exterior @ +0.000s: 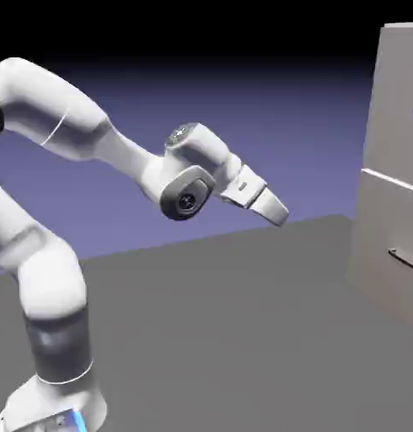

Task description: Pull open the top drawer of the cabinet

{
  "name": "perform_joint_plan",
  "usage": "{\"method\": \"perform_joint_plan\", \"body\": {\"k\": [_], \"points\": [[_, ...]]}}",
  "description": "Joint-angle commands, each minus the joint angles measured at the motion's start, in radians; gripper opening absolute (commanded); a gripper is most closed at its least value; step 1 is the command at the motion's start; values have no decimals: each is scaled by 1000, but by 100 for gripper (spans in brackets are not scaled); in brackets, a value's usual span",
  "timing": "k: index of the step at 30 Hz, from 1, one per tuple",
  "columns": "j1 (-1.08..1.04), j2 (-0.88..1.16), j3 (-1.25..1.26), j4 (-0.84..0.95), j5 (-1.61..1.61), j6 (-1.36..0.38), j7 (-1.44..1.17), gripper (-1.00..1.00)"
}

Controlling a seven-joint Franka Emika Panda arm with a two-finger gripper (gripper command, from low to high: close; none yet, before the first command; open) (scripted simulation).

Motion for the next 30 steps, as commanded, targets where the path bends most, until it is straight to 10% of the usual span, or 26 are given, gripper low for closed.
{"method": "perform_joint_plan", "body": {"k": [1, 30], "points": [[36, 0, -36, 24, -35, 2, -32, 0], [1087, -8, -1070, 729, -1052, 58, -954, 0]]}}
